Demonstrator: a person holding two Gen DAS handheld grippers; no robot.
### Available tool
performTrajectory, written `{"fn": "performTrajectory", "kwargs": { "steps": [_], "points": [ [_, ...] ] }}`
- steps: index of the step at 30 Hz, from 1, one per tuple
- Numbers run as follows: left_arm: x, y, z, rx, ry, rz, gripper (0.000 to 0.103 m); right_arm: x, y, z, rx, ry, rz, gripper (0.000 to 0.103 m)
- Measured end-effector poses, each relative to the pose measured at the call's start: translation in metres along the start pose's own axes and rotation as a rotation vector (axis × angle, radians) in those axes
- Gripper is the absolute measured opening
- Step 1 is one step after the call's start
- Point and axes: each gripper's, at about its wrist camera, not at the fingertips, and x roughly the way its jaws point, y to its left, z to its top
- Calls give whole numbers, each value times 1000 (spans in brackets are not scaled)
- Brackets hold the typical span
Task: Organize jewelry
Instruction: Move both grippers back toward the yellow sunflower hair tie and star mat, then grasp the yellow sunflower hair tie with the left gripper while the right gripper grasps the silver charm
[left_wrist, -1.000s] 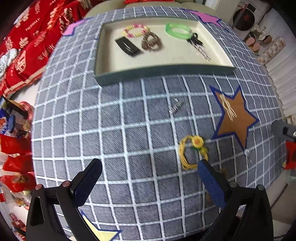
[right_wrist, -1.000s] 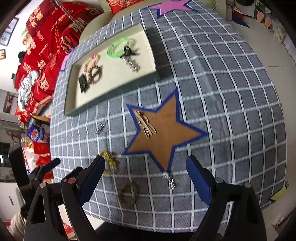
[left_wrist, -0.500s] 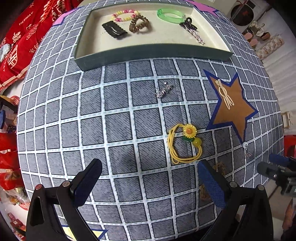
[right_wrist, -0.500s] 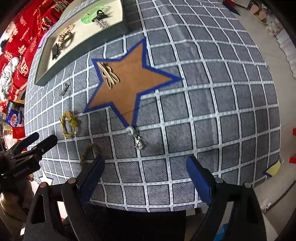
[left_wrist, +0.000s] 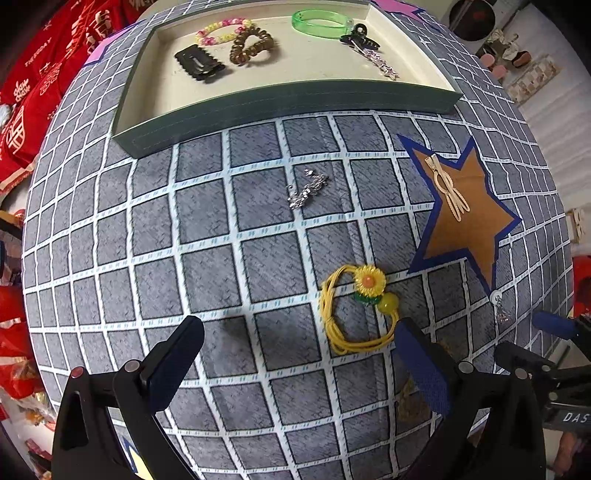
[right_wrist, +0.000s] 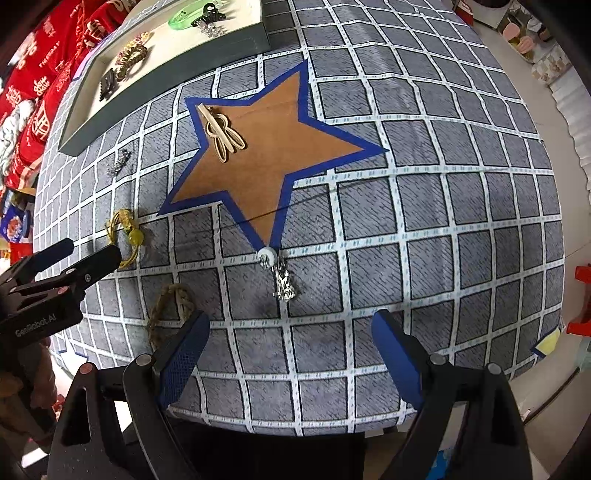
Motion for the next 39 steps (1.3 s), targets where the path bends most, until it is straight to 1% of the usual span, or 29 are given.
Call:
{"fn": "performTrajectory", "kwargs": {
  "steps": [2, 3, 5, 6, 8, 11, 13, 14, 15, 16, 18, 20, 21, 22, 23, 24, 25, 26, 27, 28, 29, 31, 35, 39],
  "points": [
    [4, -2, 5, 7, 0, 0, 103, 4, 7, 4, -4, -5, -8, 90],
    [6, -1, 4, 12, 4, 2, 101, 6, 9, 6, -6, -7, -13, 90],
    [12, -3, 5, 17, 11, -1, 101, 10, 12, 8, -15, -8, -23, 87],
    [15, -2, 3, 21, 10, -1, 99, 12, 14, 9, -18, -6, -29, 85],
    [18, -5, 0, 39, 4, 17, 97, 18, 17, 10, -20, 0, -41, 80],
    [22, -9, -2, 57, -2, 26, 97, 23, 26, 12, -32, -12, -62, 79],
    [24, -10, 0, 62, -13, 28, 94, 28, 33, 12, -48, -17, -74, 78],
    [25, -14, -1, 66, -19, 27, 90, 32, 39, 12, -59, -20, -86, 76],
    [25, -15, 0, 72, -22, 26, 86, 37, 51, 21, -69, -21, -98, 75],
    [24, -16, -2, 78, -25, 25, 85, 40, 57, 21, -81, -24, -113, 72],
    [16, -17, -3, 91, -34, 24, 74, 44, 72, 24, -102, -31, -143, 66],
    [13, -22, -2, 110, -39, 39, 67, 48, 84, 26, -110, -37, -150, 59],
    [12, -24, -2, 117, -44, 36, 59, 50, 86, 26, -110, -39, -151, 57],
    [11, -28, -2, 124, -52, 34, 54, 51, 90, 23, -110, -42, -152, 51],
    [8, -29, -2, 126, -56, 31, 43, 51, 91, 23, -109, -43, -151, 45],
    [6, -30, -2, 126, -58, 26, 33, 52, 91, 24, -109, -44, -151, 42],
    [2, -27, -3, 122, -58, 18, 30, 50, 91, 23, -110, -45, -148, 36],
    [2, -27, -2, 115, -58, 12, 22, 47, 90, 23, -113, -45, -147, 33],
    [-1, -25, -1, 105, -56, 4, 15, 45, 92, 23, -116, -46, -145, 24],
    [0, -24, 0, 94, -52, -7, 15, 44, 92, 24, -117, -47, -144, 13],
    [-1, -22, 1, 83, -49, -21, 15, 42, 91, 26, -115, -46, -145, 11],
    [0, -20, 2, 55, -44, -45, 15, 38, 88, 29, -105, -46, -135, 11],
    [-3, -15, -1, 21, -44, -73, 15, 28, 76, 29, -78, -41, -103, 8],
    [-3, -9, -5, -8, -43, -97, 15, 19, 60, 29, -44, -40, -61, 7]
  ]
}}
